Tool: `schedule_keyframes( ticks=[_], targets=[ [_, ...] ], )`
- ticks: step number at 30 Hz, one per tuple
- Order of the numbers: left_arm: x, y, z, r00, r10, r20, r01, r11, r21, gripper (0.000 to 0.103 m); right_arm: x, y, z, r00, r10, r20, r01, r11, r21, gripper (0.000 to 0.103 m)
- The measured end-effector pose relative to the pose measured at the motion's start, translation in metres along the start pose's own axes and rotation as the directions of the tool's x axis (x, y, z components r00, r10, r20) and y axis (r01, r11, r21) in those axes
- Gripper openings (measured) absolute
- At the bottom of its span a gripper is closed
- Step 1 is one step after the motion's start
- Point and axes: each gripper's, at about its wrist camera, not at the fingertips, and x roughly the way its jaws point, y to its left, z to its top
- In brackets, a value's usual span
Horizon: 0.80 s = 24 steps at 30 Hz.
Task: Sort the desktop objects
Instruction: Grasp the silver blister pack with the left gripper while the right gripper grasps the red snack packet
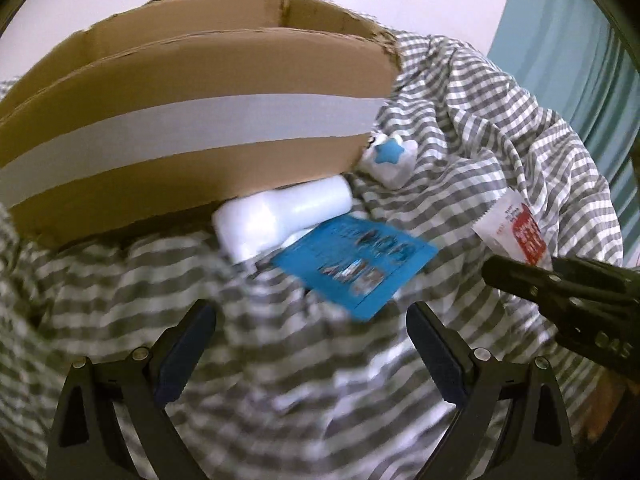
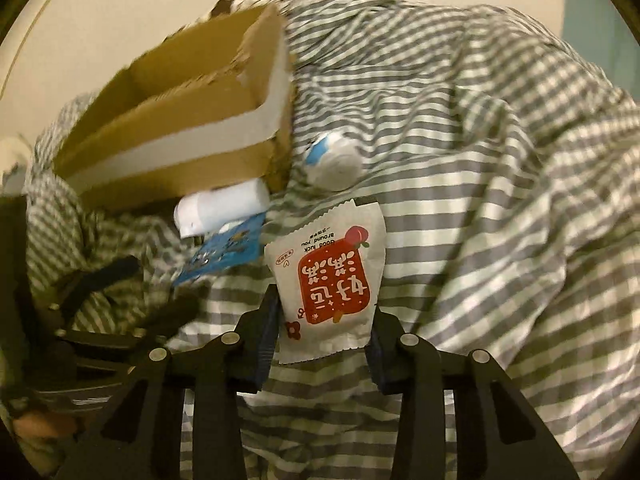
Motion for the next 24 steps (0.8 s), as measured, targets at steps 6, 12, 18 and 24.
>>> schedule_keyframes(
  ticks=[6,12,18,24],
  targets=[
    [0.017,-0.011,0.015,1.000,0.026,0.013,-0.027,0.998,0.053,0.090,-0.001,-0.008,0.001,1.000,0.025,0.004,-0.025,0.999,0.048,0.037],
    [0.017,-0.020,0.019,1.000,-0.018,0.011,0.016,0.990,0.137,0.031,0.001,-0.002,0.000,1.000,0.019,0.012,-0.019,0.999,0.034,0.037],
    [-0.010,-0.023,0.019,0.997,-0.051,0.053,0.042,0.988,0.148,0.015,-0.005,0.001,0.000,1.000,0.014,0.022,-0.015,1.000,0.025,0.037],
    [-0.049,-0.013,0.021,0.990,-0.102,0.097,0.091,0.990,0.109,0.008,-0.020,0.014,-0.002,0.999,0.009,0.048,-0.009,1.000,0.005,0.037]
  ],
)
